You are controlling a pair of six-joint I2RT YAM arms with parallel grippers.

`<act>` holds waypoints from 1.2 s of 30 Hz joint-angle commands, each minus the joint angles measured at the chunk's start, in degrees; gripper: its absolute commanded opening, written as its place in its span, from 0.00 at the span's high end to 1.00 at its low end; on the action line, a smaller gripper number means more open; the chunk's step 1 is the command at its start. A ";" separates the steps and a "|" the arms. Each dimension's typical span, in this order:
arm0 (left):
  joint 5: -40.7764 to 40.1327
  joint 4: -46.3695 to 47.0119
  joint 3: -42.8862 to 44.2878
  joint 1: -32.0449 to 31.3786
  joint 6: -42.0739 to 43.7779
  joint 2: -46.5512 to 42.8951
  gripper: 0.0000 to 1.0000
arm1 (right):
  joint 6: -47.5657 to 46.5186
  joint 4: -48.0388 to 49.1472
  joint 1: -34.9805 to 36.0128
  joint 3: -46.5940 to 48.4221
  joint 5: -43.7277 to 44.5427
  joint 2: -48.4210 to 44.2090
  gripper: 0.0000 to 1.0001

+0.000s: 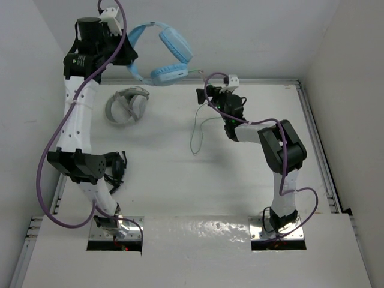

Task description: Wrap the headphones

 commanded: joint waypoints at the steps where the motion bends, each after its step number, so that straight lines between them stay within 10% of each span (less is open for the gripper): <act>1: 2.69 6.40 4.63 0.98 -5.80 -0.70 1.00 | 7.33 2.92 -0.10 2.17 5.81 1.28 0.06; 23: 1.90 7.28 7.36 2.39 -10.55 1.33 1.00 | 18.14 -9.30 7.89 7.63 6.42 11.92 0.20; 32: 3.83 7.90 4.81 5.73 -14.51 0.36 1.00 | 19.55 -19.76 8.16 14.48 10.03 15.52 0.92; 36: 3.04 7.46 4.90 6.96 -14.16 0.27 1.00 | 17.10 -22.40 8.16 12.91 10.56 13.77 1.00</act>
